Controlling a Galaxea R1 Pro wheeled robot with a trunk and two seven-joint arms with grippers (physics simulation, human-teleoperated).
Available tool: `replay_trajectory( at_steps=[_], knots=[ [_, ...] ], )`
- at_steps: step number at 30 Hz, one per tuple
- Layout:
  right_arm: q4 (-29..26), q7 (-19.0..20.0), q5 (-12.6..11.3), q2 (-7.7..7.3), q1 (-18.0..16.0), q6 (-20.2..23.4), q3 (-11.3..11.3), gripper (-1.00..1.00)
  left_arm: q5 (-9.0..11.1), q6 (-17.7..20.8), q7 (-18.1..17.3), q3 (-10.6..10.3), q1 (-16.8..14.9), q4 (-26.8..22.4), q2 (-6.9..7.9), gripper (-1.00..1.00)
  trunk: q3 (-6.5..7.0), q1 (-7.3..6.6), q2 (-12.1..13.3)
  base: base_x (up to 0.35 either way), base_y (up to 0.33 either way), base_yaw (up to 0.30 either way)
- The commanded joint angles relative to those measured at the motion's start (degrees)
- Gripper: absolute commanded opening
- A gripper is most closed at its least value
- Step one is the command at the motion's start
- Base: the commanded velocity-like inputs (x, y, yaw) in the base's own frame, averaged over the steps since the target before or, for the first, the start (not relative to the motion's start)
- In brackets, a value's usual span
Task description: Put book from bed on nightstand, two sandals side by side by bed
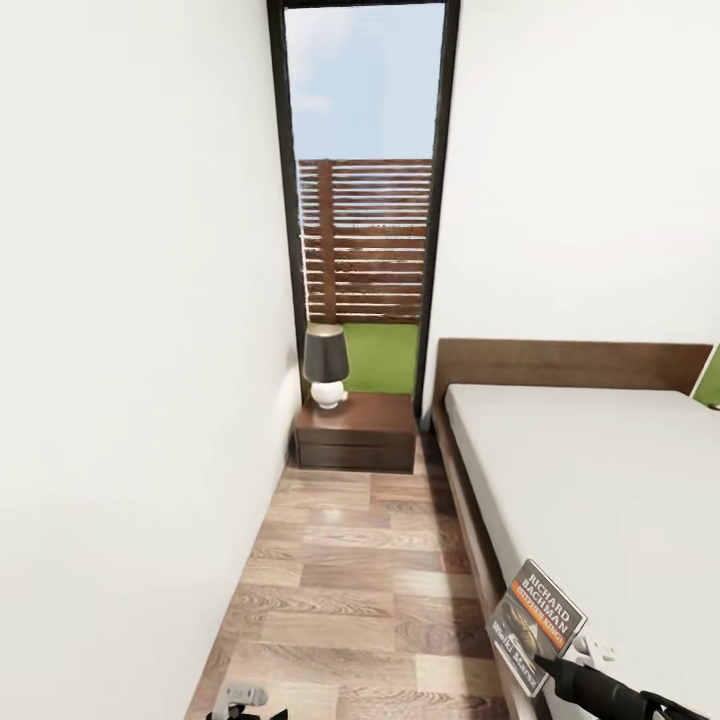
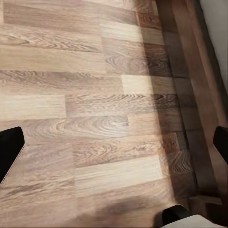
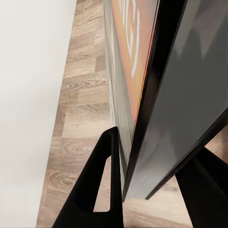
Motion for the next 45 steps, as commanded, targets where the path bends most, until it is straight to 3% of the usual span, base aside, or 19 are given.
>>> replay_trajectory(
  at_steps=[1,45],
  knots=[
    [-0.02,0.16,-0.64,-0.03,-0.05,0.25,0.28,-1.00,0.50,-0.26,-0.05,-0.48,-0.05,0.06,0.05,1.00,-0.08,0.04,-0.06,0.329,0.000,0.000],
    [0.00,0.16,-0.64,-0.04,-0.05,0.25,0.30,-1.00,0.50,-0.26,-0.04,-0.48,-0.05,0.06,0.05,1.00,-0.08,0.04,-0.06,0.324,0.000,-0.030]
  ],
)
